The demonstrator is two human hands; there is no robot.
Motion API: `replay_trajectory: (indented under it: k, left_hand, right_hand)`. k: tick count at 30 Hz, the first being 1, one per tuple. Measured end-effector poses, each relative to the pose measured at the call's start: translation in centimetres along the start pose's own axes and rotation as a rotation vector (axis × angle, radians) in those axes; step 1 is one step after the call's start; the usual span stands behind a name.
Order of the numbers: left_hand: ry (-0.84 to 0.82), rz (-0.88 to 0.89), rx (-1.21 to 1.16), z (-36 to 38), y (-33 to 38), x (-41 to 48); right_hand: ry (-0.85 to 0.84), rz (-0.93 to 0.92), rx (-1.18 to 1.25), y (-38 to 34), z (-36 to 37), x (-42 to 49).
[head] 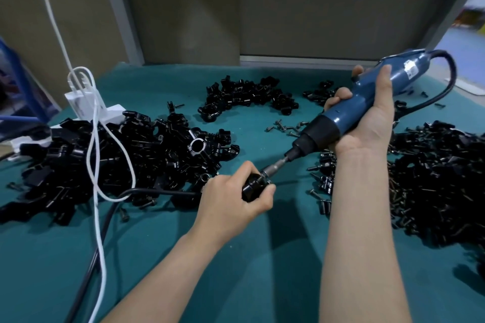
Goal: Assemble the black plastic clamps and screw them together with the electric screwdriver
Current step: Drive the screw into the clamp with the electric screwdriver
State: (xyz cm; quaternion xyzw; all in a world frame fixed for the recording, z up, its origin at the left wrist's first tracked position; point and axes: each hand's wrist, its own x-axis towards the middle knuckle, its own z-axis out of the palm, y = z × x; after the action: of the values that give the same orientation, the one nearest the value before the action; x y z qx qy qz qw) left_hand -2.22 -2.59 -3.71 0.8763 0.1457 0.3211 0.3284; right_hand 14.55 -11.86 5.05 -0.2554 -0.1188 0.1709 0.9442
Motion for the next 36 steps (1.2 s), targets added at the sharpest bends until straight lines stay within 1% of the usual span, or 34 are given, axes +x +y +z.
replay_trajectory:
  k: [7, 12, 17, 20, 25, 30, 33, 36]
  left_hand:
    - [-0.029, 0.007, 0.018, 0.1, -0.1, 0.0]
    - [-0.081, 0.041, 0.083, 0.1, -0.3, -0.1]
    - [-0.117, 0.027, 0.057, 0.1, -0.3, -0.1]
    - [-0.112, 0.054, 0.12, 0.1, -0.4, -0.1]
    - [-0.085, 0.048, 0.175, 0.1, -0.1, -0.1]
    - [-0.046, 0.119, 0.389, -0.3, 0.7, 0.0]
    - [-0.028, 0.135, 0.406, -0.1, 1.0, -0.1]
    - [-0.034, 0.134, 0.369, 0.0, 0.9, -0.1]
  right_hand:
    - [-0.038, -0.009, 0.029, -0.2, 0.1, -0.1]
    - [-0.019, -0.019, 0.031, -0.2, 0.0, -0.1]
    - [-0.026, -0.025, 0.023, -0.3, -0.1, -0.1]
    - [0.006, -0.024, -0.033, -0.3, -0.1, 0.0]
    - [0.043, -0.027, -0.083, -0.4, -0.3, 0.1]
    - [0.138, -0.047, -0.2, -0.7, -0.4, 0.1]
    - [0.176, -0.051, -0.243, -0.8, -0.5, 0.2]
    - [0.199, -0.034, -0.246, -0.7, -0.7, 0.3]
